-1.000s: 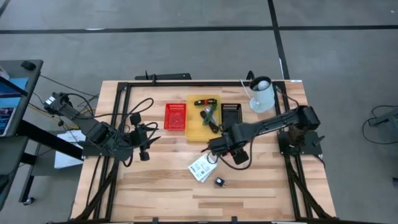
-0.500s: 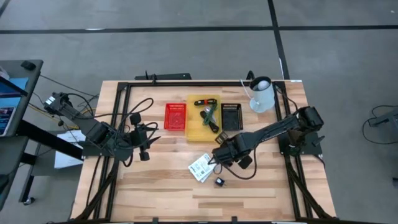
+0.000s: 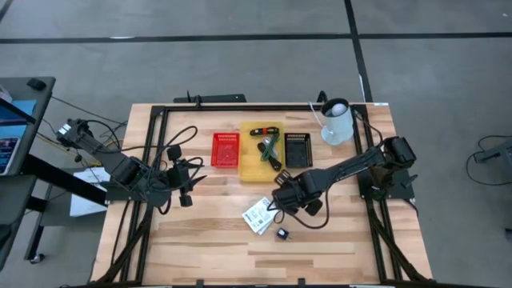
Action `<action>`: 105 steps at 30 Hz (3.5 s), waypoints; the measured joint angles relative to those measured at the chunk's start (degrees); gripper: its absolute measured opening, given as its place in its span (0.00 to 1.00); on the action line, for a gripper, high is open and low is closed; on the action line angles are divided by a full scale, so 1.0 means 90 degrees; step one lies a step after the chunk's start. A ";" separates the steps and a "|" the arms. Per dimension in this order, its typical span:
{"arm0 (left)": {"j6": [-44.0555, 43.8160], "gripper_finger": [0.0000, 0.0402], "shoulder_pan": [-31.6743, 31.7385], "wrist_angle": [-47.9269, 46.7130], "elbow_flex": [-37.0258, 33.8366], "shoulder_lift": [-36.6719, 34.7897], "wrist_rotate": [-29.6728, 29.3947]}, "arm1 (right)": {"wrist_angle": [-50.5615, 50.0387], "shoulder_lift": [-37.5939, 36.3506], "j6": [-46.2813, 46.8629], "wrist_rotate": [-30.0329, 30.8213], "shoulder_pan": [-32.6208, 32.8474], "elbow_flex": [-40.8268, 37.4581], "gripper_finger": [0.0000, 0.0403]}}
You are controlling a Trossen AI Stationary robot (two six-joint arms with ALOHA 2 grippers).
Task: Pick and place items into bin
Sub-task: Put the pink charger adapter in the black bin
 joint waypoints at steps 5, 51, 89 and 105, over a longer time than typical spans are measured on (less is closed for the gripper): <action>0.0000 0.34 0.0001 0.0000 0.0000 -0.0002 0.0000 | -0.0002 0.0002 -0.0194 -0.0002 -0.0018 0.0000 0.55; -0.0056 0.34 0.0001 -0.0001 0.0000 0.0000 -0.0010 | 0.0996 0.0010 -0.0421 -0.0072 -0.0475 -0.1044 0.58; -0.0068 0.34 -0.0001 -0.0002 0.0000 -0.0001 -0.0007 | 0.1256 0.0010 -0.0211 -0.0712 -0.0481 -0.1049 0.58; -0.0100 0.34 0.0001 0.0000 0.0002 0.0000 -0.0005 | 0.1258 0.0010 -0.0209 -0.0701 -0.0481 -0.1049 0.58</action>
